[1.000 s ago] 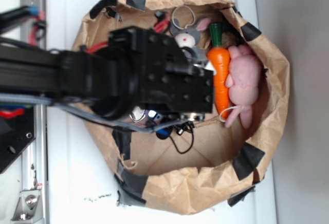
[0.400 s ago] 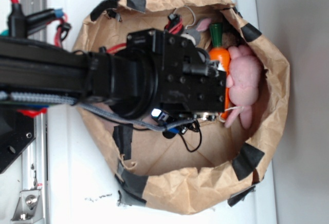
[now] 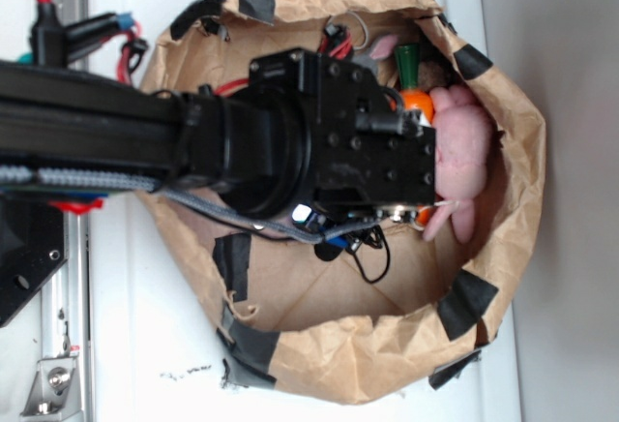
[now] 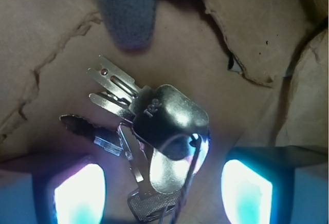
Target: Grab the silver keys.
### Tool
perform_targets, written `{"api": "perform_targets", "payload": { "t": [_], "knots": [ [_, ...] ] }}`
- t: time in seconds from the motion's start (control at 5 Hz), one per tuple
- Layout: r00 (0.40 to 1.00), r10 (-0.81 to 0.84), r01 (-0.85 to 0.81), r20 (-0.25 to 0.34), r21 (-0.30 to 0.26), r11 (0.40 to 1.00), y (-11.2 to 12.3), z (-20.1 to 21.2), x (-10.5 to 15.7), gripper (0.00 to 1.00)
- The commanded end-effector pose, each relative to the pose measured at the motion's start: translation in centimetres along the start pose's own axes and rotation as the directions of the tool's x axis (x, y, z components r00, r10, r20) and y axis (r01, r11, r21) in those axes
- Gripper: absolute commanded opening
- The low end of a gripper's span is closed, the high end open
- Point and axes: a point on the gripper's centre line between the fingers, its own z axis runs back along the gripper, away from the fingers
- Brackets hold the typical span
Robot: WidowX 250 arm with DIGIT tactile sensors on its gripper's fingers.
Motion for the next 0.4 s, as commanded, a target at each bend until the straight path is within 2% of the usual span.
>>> {"api": "perform_targets", "payload": {
  "t": [0.0,0.2],
  "knots": [
    [0.999,0.032,-0.032,0.010,-0.020,0.999,0.94,0.33,0.75,0.00],
    [0.999,0.031,-0.031,0.009,-0.019,0.999,0.90,0.41,0.71,0.00]
  ]
}}
